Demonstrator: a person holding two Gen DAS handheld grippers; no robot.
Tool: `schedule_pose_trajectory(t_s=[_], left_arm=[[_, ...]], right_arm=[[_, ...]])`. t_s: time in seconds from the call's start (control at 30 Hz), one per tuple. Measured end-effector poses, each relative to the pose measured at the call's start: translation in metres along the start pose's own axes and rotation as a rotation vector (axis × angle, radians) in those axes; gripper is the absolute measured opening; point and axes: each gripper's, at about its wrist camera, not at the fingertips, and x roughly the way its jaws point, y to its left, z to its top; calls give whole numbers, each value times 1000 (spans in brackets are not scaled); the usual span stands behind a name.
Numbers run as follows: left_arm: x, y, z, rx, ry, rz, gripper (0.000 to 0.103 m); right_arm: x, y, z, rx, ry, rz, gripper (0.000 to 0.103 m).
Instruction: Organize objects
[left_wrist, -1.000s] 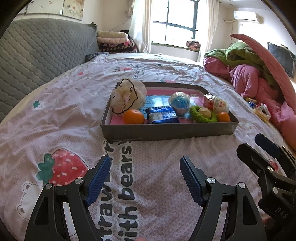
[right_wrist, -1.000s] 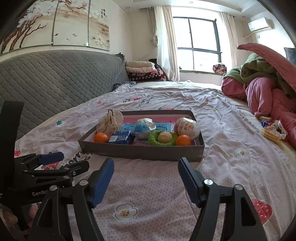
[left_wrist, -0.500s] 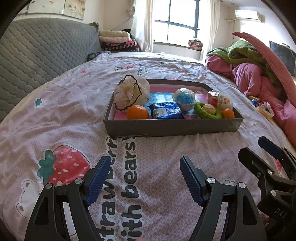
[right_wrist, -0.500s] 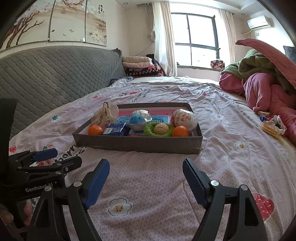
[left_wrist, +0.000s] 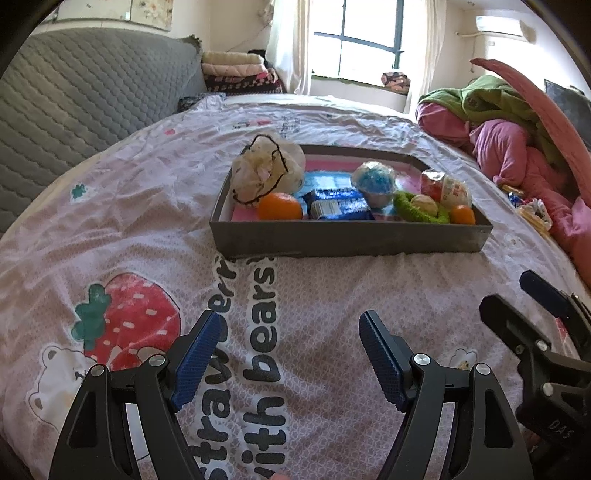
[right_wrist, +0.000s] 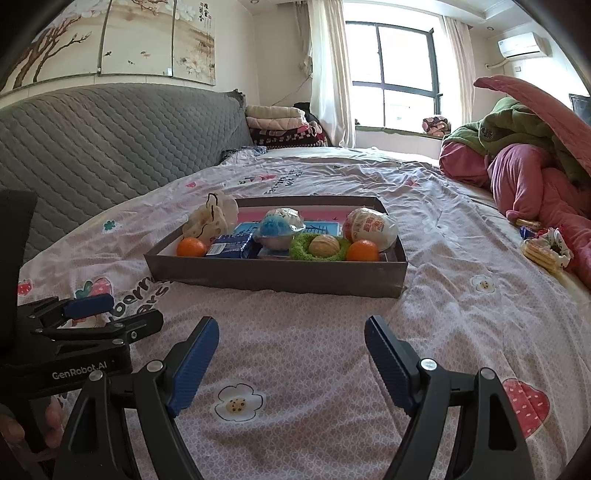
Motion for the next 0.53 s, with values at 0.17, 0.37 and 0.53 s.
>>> schedule_pose_trajectory(t_s=[0.17,0.37,0.53], left_arm=[[0,-3,-1,16,-1,2,79],[-1,-5,-2,25,-10,-5,79],[-3,-3,-3,28,-36,-9,79]], right_arm=[[-1,0,0,2,3,-1,81],[2,-2,0,5,10,2,81],[4,-2,-2,11,16,5,81]])
